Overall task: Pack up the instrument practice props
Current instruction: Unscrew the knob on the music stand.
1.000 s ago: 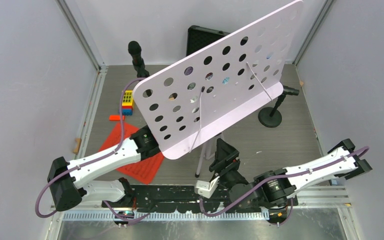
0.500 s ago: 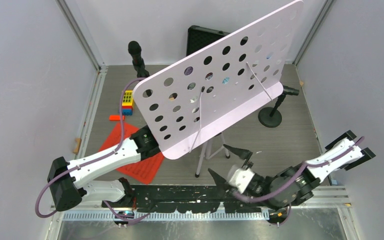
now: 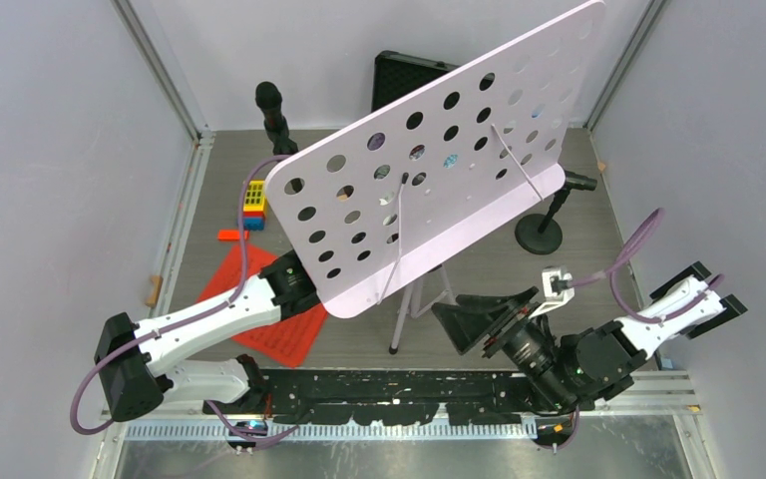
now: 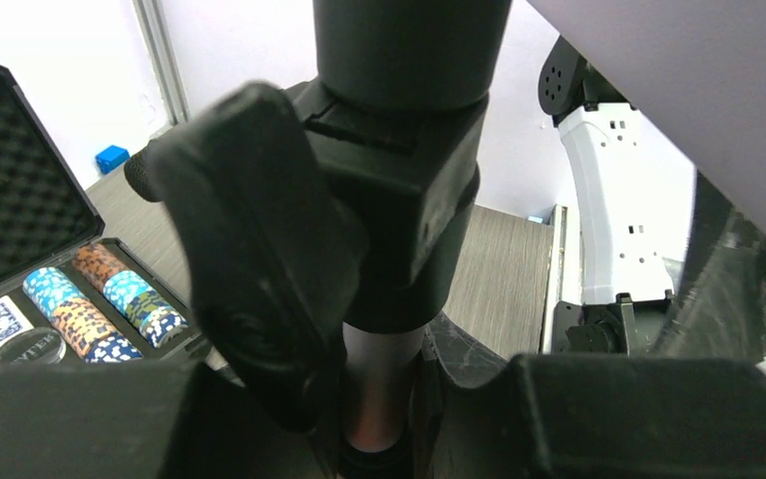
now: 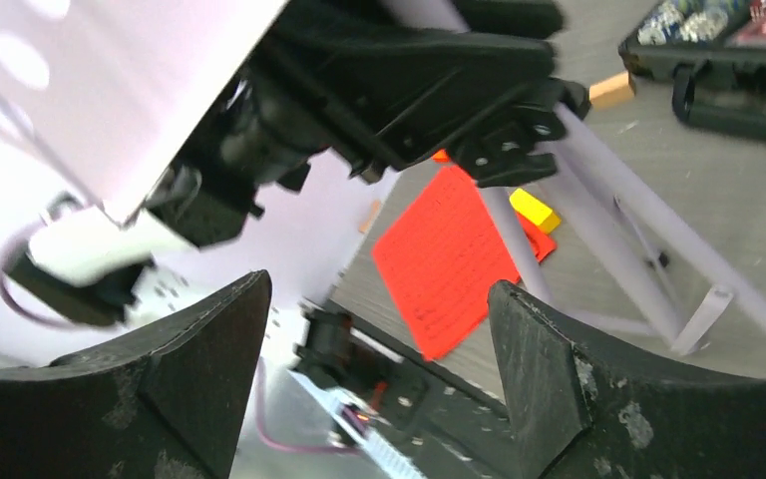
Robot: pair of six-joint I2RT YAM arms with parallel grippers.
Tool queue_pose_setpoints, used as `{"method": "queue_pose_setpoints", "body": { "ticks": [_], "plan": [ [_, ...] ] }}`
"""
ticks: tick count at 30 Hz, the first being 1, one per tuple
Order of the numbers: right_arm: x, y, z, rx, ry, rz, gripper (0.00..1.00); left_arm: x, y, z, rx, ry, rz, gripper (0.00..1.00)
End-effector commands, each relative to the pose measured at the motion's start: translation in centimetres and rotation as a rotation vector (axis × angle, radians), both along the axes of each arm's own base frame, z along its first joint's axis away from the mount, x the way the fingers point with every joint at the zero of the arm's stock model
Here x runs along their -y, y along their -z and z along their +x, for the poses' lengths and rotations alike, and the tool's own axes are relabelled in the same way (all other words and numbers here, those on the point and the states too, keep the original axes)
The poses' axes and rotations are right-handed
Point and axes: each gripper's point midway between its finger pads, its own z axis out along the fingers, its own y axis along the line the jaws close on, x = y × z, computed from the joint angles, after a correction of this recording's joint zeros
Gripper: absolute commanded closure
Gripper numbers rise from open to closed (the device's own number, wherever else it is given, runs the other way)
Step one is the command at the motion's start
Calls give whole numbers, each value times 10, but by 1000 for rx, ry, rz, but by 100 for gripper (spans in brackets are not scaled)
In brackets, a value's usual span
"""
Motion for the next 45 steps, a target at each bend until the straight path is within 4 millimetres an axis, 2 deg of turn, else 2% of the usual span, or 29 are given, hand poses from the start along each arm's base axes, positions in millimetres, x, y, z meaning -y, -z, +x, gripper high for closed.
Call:
{"method": "queue_pose_setpoints", "body": {
  "ticks": [1,3,4,5,8,12,14,15,16,17,21,22,23,25,26,27,28,29,31,32,33,40,45],
  "plan": [
    [38,1,31,-346,245,437,15,0,10,1,-119,-11,-2,100],
    [47,15,37,-411,279,557,16,1,9,0,-119,-4,-3,100],
    [55,13,42,-466,289,652,16,2,9,0,-121,0,-2,100],
    [57,20,43,-475,298,676,17,2,9,-1,-120,2,-3,100],
    [68,24,50,-530,312,786,18,3,9,-1,-123,5,-2,100],
    [69,25,52,-505,351,795,21,5,12,0,-128,7,-1,100],
    [68,22,53,-473,369,801,21,5,13,0,-131,8,-1,100],
    [70,14,54,-489,372,858,22,6,14,0,-133,10,-1,100],
    [68,18,54,-435,381,807,22,6,14,-1,-134,12,-1,100],
    [69,13,55,-435,385,825,23,6,14,-1,-135,12,1,100],
    [58,14,59,-401,406,762,23,5,14,-1,-135,11,0,100],
    [59,15,65,-393,434,759,24,5,13,-1,-134,11,-2,100],
    [51,19,65,-418,411,740,24,4,13,-1,-134,9,-2,100],
    [47,26,79,-440,444,738,24,3,13,-2,-134,7,0,100],
    [38,35,79,-468,412,715,24,2,13,-2,-133,6,-1,100],
    [39,28,87,-475,420,771,25,2,13,-2,-133,6,-1,100],
    [29,38,86,-490,380,752,27,1,13,-2,-133,4,-2,100],
    [30,28,92,-488,376,810,29,1,13,-2,-133,3,-3,100],
    [24,28,94,-495,349,811,31,1,13,-3,-134,6,-3,100],
    [21,23,93,-504,331,814,31,1,11,-3,-132,7,-5,100],
    [19,27,94,-501,336,781,31,1,11,-3,-133,6,-5,100],
    [1,19,87,-524,254,802,33,1,9,-3,-129,6,-8,100],
    [-3,24,87,-537,253,797,39,1,8,-2,-129,5,-11,100]
  ]
}}
